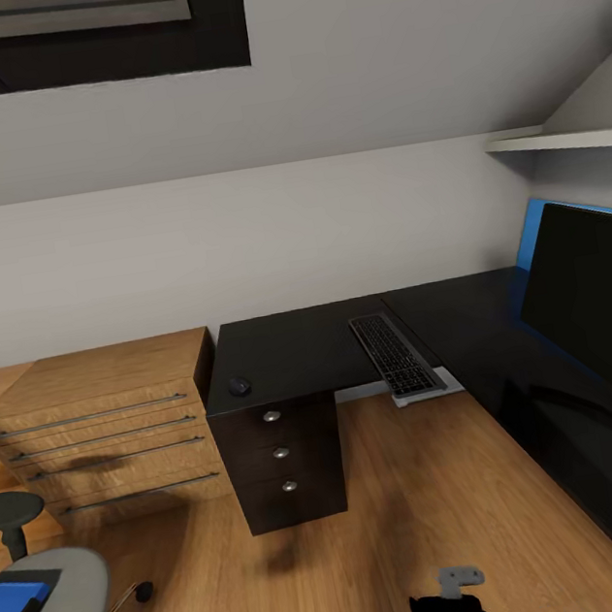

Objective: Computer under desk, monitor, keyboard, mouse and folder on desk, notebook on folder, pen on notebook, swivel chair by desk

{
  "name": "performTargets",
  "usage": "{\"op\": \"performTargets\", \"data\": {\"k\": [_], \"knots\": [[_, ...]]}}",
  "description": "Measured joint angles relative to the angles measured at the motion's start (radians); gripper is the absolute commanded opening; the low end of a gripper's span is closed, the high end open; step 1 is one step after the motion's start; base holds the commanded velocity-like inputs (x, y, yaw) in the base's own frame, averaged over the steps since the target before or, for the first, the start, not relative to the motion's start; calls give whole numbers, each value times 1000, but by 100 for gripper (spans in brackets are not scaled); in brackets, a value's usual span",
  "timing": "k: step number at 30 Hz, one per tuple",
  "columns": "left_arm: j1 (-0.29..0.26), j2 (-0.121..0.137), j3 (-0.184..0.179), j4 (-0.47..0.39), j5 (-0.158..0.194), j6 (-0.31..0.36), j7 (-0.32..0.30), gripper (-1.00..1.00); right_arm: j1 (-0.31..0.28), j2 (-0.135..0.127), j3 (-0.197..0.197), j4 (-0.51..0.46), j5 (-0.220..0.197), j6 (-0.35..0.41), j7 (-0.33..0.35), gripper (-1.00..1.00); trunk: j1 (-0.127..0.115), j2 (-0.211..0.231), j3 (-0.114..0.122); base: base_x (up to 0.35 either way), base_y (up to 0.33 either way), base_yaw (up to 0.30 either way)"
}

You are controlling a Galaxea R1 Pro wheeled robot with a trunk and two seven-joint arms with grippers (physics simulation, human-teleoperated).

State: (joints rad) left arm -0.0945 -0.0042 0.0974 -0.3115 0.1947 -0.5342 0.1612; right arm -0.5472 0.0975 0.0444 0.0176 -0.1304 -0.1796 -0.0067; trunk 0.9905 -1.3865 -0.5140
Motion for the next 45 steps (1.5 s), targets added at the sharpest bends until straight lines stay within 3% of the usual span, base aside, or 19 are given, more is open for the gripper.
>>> {"op": "performTargets", "data": {"k": [6,13,20,29,37,45], "knots": [[0,0,0,0,0,1,0,100,4,-6,-6,-2,10,-9,-14,100,0,0,0,0,0,0],[0,0,-1,0,0,1,1,100,5,-13,-9,-36,13,-45,-17,100,-27,49,22,0,0,0],[0,0,-2,1,1,4,1,100,5,-33,-8,-46,15,-120,-15,100,-54,98,44,0,0,0],[0,1,-1,1,2,12,4,100,12,-38,-4,-10,25,-235,-10,100,-88,161,72,0,0,0],[0,0,-3,-3,1,36,11,100,29,-41,-3,-3,28,-277,-7,100,-119,217,97,0,0,0],[0,0,-1,-17,0,108,10,100,31,-42,-2,-2,28,-282,-8,100,-149,273,122,0,0,0]]}}
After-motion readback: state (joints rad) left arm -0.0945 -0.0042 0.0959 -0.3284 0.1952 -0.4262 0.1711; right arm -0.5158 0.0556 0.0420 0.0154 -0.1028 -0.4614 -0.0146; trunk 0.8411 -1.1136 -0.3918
